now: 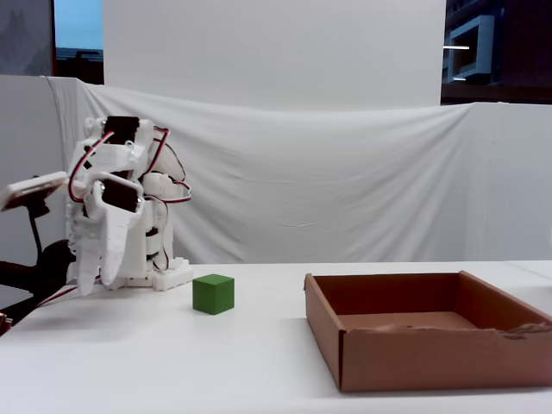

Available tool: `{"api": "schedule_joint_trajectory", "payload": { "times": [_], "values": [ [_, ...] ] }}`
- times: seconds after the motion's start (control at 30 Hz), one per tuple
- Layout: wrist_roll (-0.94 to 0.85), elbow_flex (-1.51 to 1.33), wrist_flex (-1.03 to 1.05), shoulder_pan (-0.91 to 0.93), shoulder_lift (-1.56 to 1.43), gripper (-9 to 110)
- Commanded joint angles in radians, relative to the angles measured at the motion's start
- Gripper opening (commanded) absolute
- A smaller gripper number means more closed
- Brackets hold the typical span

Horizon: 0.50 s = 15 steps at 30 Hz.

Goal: Grasp a green cube and put it in a box.

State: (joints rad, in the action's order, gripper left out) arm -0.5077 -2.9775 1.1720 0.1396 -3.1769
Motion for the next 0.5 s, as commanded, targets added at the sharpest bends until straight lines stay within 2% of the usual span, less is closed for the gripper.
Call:
{"api": "schedule_joint_trajectory", "payload": {
  "times": [0.0, 0.47],
  "values": [
    [0.006, 0.006, 0.006, -0.008, -0.008, 25],
    [-0.002, 0.008, -0.054, -0.011, -0.008, 24]
  ]
}}
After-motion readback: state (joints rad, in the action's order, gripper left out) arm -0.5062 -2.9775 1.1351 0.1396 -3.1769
